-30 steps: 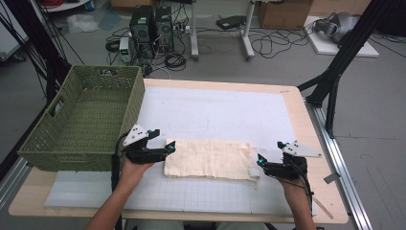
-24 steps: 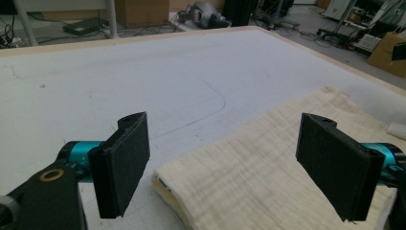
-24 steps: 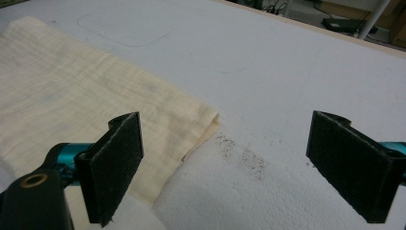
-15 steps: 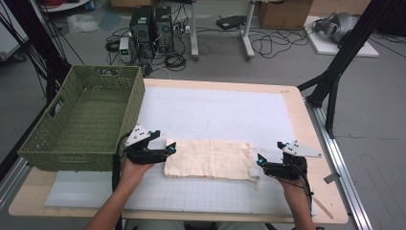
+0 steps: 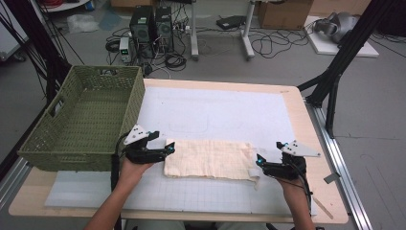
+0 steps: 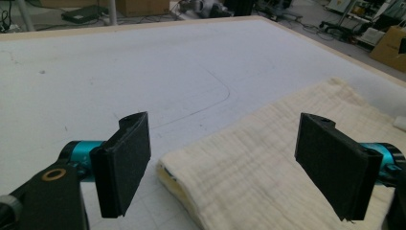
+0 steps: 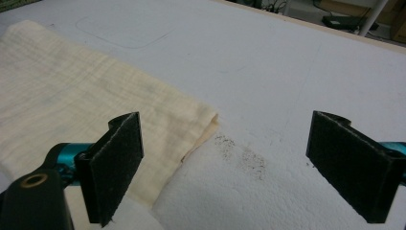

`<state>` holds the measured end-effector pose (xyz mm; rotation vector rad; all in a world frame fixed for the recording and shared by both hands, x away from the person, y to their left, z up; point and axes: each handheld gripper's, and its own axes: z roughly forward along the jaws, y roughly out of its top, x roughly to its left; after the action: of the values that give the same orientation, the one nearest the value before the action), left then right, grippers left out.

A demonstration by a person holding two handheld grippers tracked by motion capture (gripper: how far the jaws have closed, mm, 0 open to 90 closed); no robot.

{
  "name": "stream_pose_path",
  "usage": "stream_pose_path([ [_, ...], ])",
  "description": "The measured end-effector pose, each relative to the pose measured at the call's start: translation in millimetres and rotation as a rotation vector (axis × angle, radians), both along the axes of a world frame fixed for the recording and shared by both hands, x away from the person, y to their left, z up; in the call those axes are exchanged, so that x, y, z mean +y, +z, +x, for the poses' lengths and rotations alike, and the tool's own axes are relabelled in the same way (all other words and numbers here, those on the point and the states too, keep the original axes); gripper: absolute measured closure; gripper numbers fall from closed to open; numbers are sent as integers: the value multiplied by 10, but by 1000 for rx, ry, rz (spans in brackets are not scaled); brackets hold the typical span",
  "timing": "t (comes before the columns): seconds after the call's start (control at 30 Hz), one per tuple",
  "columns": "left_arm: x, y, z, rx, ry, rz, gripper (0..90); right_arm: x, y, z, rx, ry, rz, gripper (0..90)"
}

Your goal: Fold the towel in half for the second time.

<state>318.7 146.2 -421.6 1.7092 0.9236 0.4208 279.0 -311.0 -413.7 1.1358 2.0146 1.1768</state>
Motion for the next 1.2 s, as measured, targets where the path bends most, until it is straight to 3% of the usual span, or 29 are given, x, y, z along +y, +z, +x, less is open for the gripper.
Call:
stream_pose_path([
  [0.23, -10, 31, 95, -2, 22, 38, 239, 28, -22, 6, 11, 17, -4, 118],
  [0.37, -5, 23, 203, 37, 37, 72, 285, 44, -35, 10, 20, 23, -1, 117],
  [0.57, -90, -50, 388, 103, 4, 118, 368, 50, -30, 6, 23, 17, -2, 117],
  [0.7, -186, -170, 459, 143, -6, 193, 396, 36, -34, 1, 21, 13, -4, 117],
  [0.77, -212, -206, 472, 146, -11, 250, 426, 32, -39, 1, 22, 12, -4, 117],
  [0.93, -240, -250, 473, 148, -40, 328, 493, 28, -46, 0, 27, 13, -7, 117],
  [1.03, -234, -265, 471, 145, -54, 329, 528, 32, -50, 1, 29, 17, -10, 118],
  [1.2, -198, -294, 463, 140, -60, 292, 569, 63, -60, 18, 38, 19, -16, 117],
])
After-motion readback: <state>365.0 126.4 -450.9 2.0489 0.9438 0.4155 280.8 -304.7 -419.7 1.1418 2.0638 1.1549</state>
